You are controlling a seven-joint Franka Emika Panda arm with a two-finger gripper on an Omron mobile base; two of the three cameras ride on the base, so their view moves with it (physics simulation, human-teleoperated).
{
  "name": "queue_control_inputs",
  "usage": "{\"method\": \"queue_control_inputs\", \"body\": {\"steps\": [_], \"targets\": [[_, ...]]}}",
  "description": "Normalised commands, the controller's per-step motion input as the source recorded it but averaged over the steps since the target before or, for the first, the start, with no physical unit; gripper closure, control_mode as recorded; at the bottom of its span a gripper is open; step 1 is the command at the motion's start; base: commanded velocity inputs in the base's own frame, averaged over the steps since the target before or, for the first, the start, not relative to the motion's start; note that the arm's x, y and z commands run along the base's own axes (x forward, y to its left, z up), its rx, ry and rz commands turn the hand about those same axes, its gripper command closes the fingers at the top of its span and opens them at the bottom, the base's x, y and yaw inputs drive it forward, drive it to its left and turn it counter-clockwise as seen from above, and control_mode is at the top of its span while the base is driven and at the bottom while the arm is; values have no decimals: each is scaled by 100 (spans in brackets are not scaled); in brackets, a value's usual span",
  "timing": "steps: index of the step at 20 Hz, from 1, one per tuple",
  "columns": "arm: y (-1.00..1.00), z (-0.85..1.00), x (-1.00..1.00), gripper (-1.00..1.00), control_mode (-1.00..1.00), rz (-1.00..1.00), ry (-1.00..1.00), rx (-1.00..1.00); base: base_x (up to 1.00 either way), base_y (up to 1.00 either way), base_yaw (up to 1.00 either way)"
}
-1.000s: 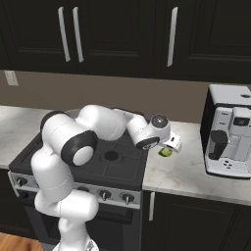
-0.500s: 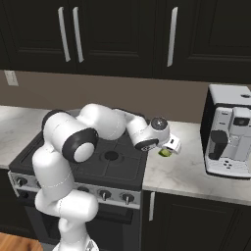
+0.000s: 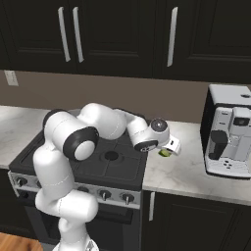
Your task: Turn on the burner for the pot on the stove. Wait thirty seconds for the pot to heat up. Then add the lemon wedge to the pot.
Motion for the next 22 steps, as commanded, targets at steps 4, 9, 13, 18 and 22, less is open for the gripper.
{"method": "queue_control_inputs", "body": {"steps": [4, 9, 13, 18, 22], "targets": [[0, -7, 0, -100, -100, 0, 0, 0, 0, 0, 0], [0, -10, 0, -100, -100, 0, 0, 0, 0, 0, 0], [0, -12, 0, -100, -100, 0, 0, -1, 0, 0, 0], [0, -11, 0, -100, -100, 0, 0, -1, 0, 0, 0], [0, -9, 1, -100, -100, 0, 0, -1, 0, 0, 0]]}}
